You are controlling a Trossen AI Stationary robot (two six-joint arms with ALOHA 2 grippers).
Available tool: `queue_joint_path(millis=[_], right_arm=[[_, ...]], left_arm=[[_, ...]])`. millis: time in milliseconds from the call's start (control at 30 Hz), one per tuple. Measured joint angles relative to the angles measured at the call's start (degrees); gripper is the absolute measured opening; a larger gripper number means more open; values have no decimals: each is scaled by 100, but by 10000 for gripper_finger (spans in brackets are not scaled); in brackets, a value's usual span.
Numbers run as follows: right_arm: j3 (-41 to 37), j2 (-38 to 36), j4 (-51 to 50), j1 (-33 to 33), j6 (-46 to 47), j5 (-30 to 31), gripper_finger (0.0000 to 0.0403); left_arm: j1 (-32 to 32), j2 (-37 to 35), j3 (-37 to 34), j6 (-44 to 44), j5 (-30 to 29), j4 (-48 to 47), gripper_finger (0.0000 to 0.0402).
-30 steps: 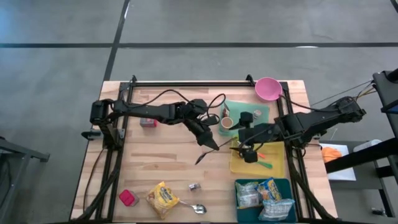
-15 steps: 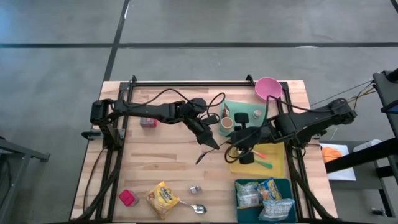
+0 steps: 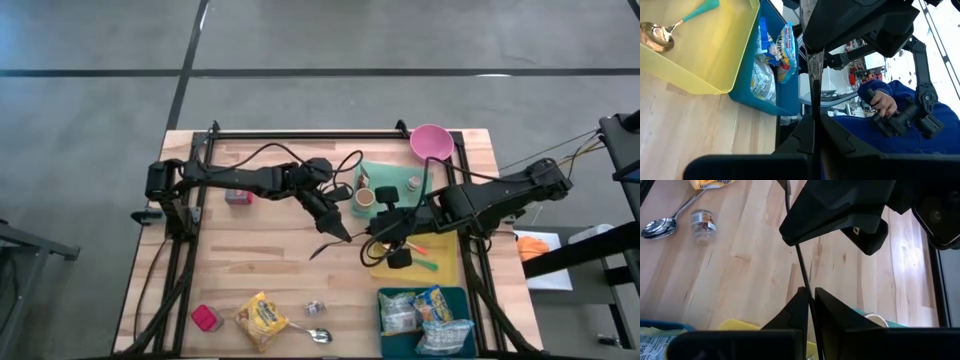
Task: Pick & Place Food Item
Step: Put the black spoon into the yellow bin
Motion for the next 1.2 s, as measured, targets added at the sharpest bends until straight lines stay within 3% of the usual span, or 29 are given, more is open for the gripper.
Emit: queue_joint_path(millis=[233, 667, 1200], right_arm=[[-2, 4, 1, -2, 73, 20, 28], [-24, 20, -88, -15, 325, 112, 132], [-17, 11, 9, -9, 297, 226, 139]], left_arm=[[0, 0, 0, 0, 29, 9, 10], [-7, -26, 14, -67, 166, 226, 10], [19, -20, 11, -150, 30, 166, 10]])
